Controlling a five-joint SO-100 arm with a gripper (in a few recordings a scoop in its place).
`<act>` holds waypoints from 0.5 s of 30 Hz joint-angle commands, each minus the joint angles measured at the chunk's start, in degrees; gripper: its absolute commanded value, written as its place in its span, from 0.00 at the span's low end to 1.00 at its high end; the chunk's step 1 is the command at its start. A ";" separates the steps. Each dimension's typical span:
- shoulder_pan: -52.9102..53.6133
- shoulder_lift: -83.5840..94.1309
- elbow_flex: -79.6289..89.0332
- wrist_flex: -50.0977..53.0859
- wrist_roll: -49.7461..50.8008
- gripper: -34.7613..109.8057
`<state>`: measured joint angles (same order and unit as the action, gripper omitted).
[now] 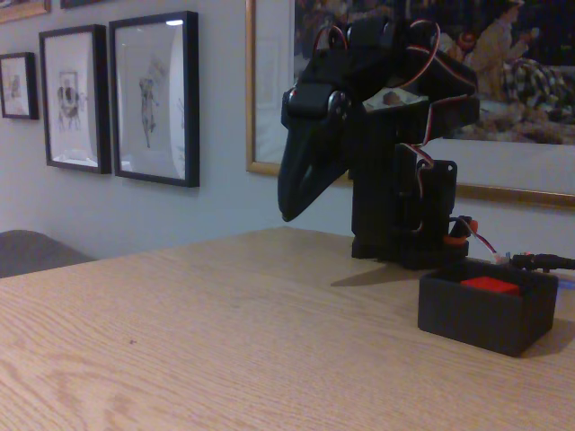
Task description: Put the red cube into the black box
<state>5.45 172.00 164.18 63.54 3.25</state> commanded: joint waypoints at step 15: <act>-0.70 1.41 0.00 0.09 0.18 0.22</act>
<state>4.22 172.44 164.18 63.54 3.25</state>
